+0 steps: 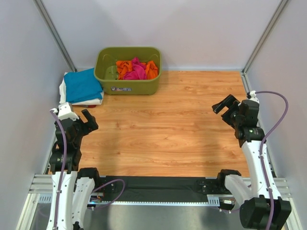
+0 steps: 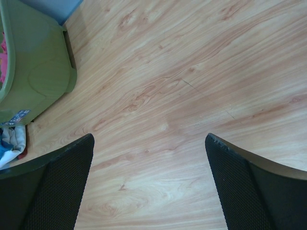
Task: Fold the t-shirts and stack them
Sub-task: Neatly place the folded tshirt to the corner
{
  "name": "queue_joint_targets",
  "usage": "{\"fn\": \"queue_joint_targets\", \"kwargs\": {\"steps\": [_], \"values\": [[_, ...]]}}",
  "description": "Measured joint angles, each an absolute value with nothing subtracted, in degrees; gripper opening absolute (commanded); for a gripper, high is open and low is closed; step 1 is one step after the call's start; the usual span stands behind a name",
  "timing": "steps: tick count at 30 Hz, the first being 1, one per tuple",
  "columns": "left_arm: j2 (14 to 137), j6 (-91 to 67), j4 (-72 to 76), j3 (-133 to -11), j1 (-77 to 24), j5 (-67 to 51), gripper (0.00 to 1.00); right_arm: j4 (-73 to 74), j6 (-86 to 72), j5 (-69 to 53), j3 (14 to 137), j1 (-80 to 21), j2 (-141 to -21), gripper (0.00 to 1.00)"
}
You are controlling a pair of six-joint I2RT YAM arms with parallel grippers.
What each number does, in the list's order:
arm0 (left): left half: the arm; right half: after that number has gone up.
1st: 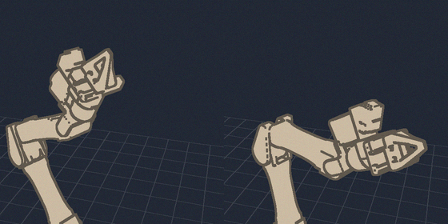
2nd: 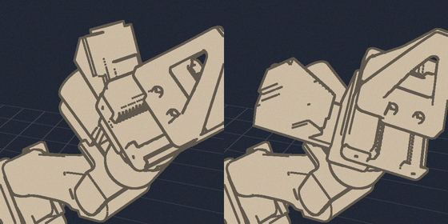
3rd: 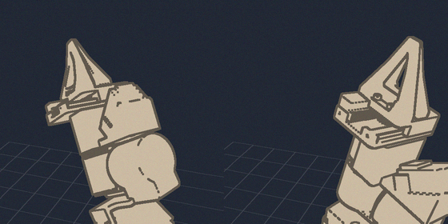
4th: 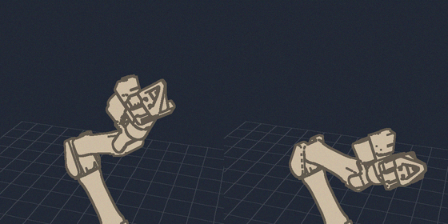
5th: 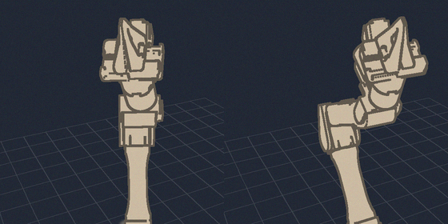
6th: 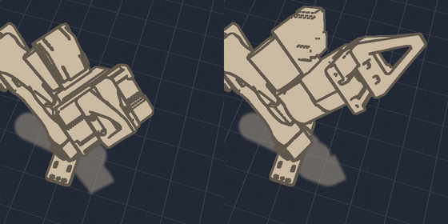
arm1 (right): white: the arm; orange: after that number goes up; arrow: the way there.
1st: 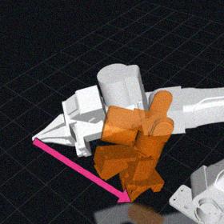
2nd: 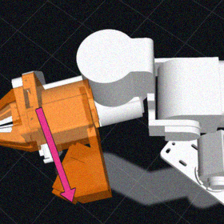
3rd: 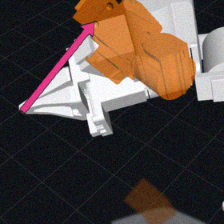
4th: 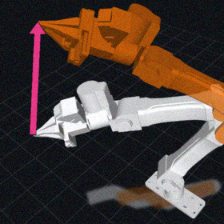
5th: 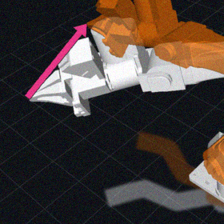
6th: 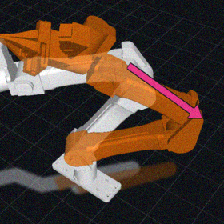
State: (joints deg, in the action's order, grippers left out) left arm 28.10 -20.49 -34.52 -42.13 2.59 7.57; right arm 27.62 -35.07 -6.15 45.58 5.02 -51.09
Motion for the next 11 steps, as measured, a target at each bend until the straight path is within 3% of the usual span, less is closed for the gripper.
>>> {"fn": "queue_joint_targets", "kwargs": {"steps": [11], "values": [[27.70,-20.21,-34.54,-41.34,2.31,6.90,0.99,28.23,-33.52,-6.59,46.87,5.02,-50.65,1.00]]}}
